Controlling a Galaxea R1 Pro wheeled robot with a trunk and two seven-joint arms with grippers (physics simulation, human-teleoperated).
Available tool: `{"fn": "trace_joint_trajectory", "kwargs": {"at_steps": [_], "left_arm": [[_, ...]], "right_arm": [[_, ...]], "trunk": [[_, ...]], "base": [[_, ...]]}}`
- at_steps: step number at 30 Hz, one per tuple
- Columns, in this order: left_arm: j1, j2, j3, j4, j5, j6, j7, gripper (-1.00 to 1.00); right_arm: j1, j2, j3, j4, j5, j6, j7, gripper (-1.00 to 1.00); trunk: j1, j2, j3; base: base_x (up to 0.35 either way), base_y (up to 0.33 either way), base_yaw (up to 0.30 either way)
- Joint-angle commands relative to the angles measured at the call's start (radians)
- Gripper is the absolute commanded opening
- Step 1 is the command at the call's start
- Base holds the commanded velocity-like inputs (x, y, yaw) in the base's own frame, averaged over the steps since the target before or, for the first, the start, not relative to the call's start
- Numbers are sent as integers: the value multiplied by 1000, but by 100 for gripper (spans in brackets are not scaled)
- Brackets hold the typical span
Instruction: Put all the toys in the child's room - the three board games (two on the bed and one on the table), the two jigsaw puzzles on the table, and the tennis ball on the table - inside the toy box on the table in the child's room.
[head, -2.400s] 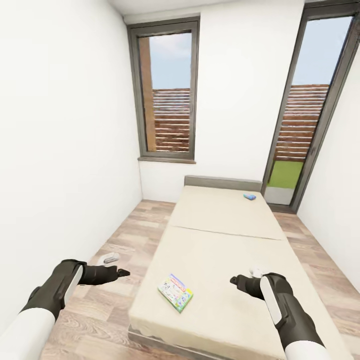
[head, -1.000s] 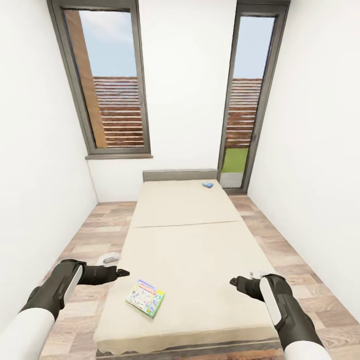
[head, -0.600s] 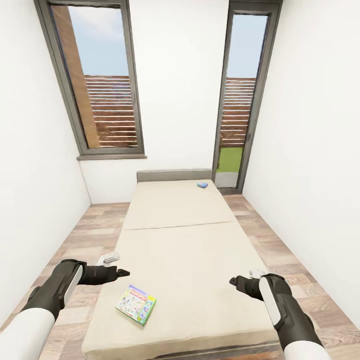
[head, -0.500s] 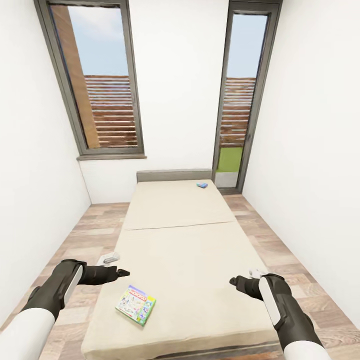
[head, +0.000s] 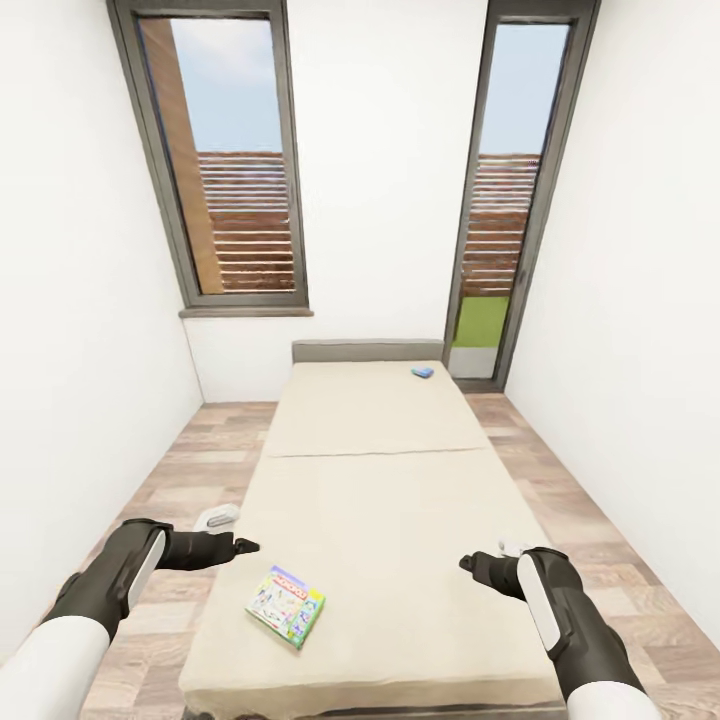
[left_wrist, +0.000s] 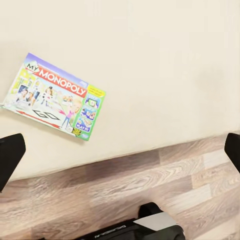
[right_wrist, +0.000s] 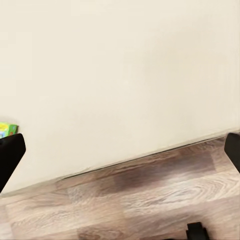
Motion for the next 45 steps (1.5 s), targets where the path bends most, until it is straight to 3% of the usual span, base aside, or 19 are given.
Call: {"fn": "trace_joint_trajectory", "kwargs": {"at_steps": [1, 22, 30, 36, 37, 45], "left_arm": [[-1, -1, 2, -1, 0, 8, -3, 100], [-1, -3, 0, -1, -2, 8, 9, 100], [-1, -5, -2, -1, -3, 0, 57, 100], [-1, -11, -2, 2, -3, -24, 160, 100], [-1, -16, -1, 3, -3, -33, 217, 100], [-3, -49, 3, 10, 6, -77, 465, 100]], "right_arm": [[-1, 1, -2, -1, -10, 3, -7, 100], [-1, 2, -1, -1, -8, 0, -7, 100], [-1, 1, 0, -1, -8, -20, -6, 100], [-1, 4, 1, -1, -7, -26, -9, 100], [-1, 5, 2, -1, -7, -27, -10, 100], [-1, 13, 6, -1, -7, -27, -12, 100]], "trunk": [[1, -2, -2], [1, -2, -2], [1, -2, -2], [1, -2, -2], [1, -2, -2], [1, -2, -2]], "base": [[67, -161, 87], [27, -61, 13], [0, -1, 0], [0, 0, 0], [0, 0, 0], [0, 0, 0]]}}
